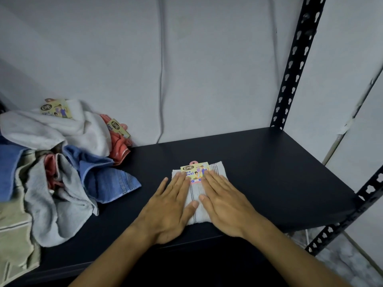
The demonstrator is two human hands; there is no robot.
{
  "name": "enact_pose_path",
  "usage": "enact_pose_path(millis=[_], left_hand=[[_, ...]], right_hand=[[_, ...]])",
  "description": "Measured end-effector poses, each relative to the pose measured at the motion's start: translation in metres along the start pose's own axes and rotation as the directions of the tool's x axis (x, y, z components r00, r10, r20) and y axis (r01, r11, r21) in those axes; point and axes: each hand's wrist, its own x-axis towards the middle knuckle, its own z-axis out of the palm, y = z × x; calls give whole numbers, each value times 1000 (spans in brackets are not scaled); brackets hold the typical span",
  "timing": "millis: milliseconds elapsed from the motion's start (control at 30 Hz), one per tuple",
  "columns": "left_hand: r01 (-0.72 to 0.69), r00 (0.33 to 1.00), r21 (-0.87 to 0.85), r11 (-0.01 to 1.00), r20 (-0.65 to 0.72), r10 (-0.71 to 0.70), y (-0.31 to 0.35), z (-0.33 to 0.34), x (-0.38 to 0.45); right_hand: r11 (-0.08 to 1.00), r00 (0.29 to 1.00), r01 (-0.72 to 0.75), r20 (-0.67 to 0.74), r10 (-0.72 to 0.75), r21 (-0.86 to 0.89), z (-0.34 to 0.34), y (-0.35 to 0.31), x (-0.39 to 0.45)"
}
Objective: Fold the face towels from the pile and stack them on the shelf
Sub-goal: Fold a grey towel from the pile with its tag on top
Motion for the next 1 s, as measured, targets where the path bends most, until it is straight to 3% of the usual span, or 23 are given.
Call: enact_pose_path(millis=[633,1000], left_hand=[[-56,998,61,997,-14,57,117,-16,208],[-16,999,55,998,-35,18,130,-16,276]], right_hand=[[982,980,-127,132,146,-143,-49,226,24],[973,972,-169,135,190,-157,-61,286,55]])
